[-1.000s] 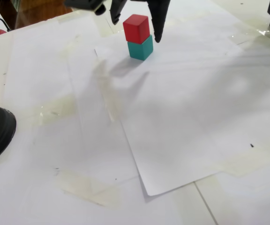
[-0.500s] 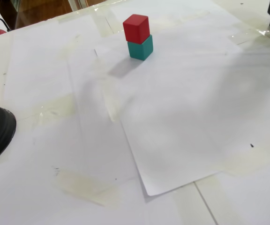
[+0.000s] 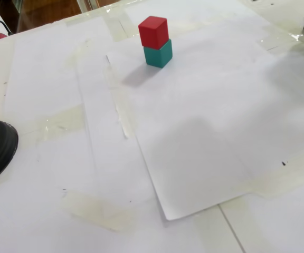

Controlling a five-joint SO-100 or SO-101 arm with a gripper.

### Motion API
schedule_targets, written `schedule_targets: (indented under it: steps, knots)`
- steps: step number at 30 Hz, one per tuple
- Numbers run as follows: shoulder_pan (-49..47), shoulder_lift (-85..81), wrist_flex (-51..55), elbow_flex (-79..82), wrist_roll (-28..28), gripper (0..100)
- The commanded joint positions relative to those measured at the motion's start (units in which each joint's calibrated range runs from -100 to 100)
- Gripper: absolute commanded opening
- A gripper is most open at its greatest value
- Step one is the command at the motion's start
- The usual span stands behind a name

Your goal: Put the red cube on the top of the blue cube.

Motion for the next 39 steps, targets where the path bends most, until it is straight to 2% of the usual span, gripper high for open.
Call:
schedule_targets:
  steps: [1, 5, 12, 29, 39]
  knots:
    - [0.93, -13.70, -8.14, 13.13, -0.83, 0]
    - [2.67, -21.51, -10.18, 21.94, -1.07, 0]
    - [3.96, -29.67, -8.88, 27.39, -0.93, 0]
    - [4.49, -34.48, -4.96, 29.11, -0.73, 0]
    - [2.37, -34.56, -6.19, 29.56, -0.68, 0]
